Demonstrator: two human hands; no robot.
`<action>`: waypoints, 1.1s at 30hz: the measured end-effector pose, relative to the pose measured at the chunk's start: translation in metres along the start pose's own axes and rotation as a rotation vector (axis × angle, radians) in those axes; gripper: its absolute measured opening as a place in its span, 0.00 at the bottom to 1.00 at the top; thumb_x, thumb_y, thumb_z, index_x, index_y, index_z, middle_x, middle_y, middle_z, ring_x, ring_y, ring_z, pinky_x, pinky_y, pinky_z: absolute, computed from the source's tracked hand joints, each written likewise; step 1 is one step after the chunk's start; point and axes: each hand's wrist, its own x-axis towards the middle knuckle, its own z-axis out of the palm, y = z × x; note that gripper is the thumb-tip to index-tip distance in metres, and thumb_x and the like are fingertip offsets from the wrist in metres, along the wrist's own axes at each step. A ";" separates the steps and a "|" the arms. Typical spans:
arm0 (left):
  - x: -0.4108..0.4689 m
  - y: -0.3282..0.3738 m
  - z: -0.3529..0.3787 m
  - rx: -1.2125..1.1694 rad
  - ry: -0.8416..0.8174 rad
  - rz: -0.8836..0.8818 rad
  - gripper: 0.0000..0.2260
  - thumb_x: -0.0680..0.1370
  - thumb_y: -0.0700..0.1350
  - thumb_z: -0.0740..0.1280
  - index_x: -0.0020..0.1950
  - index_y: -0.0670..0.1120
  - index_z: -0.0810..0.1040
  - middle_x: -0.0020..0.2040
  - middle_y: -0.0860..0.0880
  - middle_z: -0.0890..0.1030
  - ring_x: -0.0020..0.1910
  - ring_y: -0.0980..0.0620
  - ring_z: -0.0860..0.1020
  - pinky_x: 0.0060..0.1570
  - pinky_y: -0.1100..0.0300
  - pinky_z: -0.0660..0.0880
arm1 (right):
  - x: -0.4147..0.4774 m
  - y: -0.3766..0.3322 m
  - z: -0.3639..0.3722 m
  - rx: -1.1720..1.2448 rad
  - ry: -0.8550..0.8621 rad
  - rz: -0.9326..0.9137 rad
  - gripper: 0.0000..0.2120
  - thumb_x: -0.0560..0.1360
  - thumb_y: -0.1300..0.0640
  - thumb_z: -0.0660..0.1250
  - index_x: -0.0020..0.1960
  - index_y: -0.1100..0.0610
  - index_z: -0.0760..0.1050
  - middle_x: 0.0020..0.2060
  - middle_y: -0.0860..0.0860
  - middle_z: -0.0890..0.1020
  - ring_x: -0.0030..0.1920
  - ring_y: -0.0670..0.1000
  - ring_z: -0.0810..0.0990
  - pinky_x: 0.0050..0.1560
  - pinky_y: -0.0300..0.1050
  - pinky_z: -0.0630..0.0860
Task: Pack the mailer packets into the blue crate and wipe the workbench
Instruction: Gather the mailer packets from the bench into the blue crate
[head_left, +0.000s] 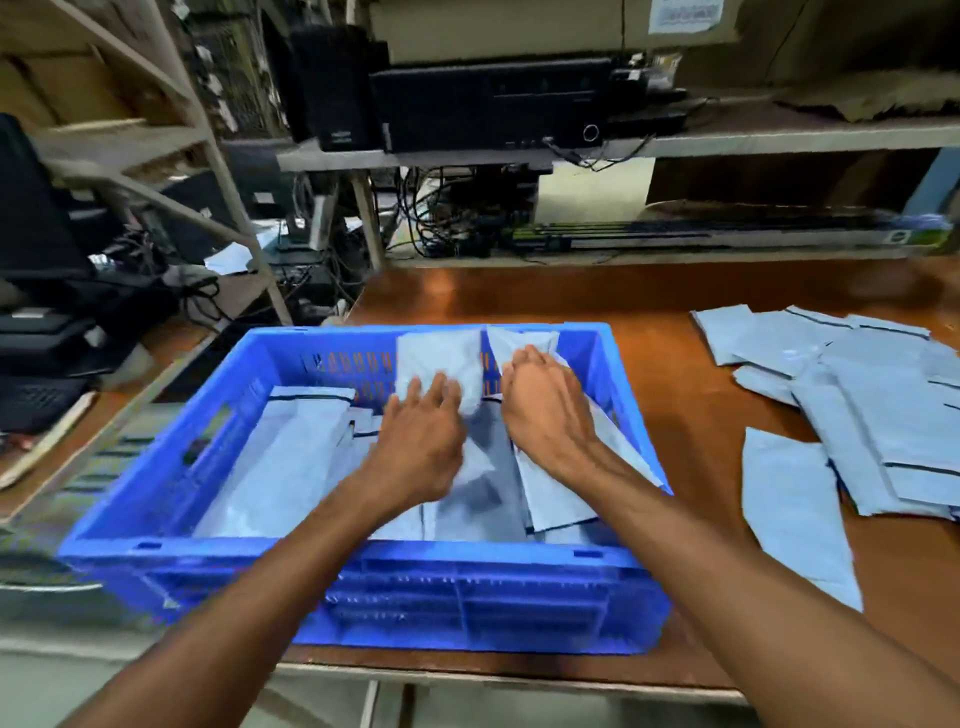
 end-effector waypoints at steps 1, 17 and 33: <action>0.005 0.008 0.004 -0.020 -0.069 0.030 0.26 0.79 0.50 0.48 0.75 0.39 0.59 0.77 0.39 0.58 0.74 0.33 0.59 0.70 0.39 0.62 | 0.002 0.003 0.004 -0.035 -0.042 0.011 0.16 0.78 0.58 0.53 0.54 0.64 0.77 0.54 0.62 0.80 0.56 0.62 0.77 0.58 0.55 0.72; 0.036 -0.013 0.011 0.125 -0.729 0.244 0.60 0.61 0.77 0.68 0.76 0.61 0.29 0.76 0.54 0.26 0.77 0.44 0.33 0.75 0.38 0.43 | -0.011 0.018 -0.017 -0.538 -1.080 -0.099 0.66 0.63 0.43 0.80 0.77 0.48 0.29 0.78 0.59 0.39 0.78 0.60 0.53 0.71 0.56 0.61; 0.032 0.291 -0.020 -0.240 -0.102 0.470 0.30 0.79 0.60 0.61 0.78 0.53 0.58 0.80 0.49 0.55 0.79 0.46 0.51 0.76 0.42 0.47 | -0.061 0.307 -0.127 -0.048 -0.242 0.280 0.14 0.76 0.54 0.68 0.60 0.57 0.79 0.58 0.57 0.82 0.59 0.60 0.78 0.60 0.50 0.73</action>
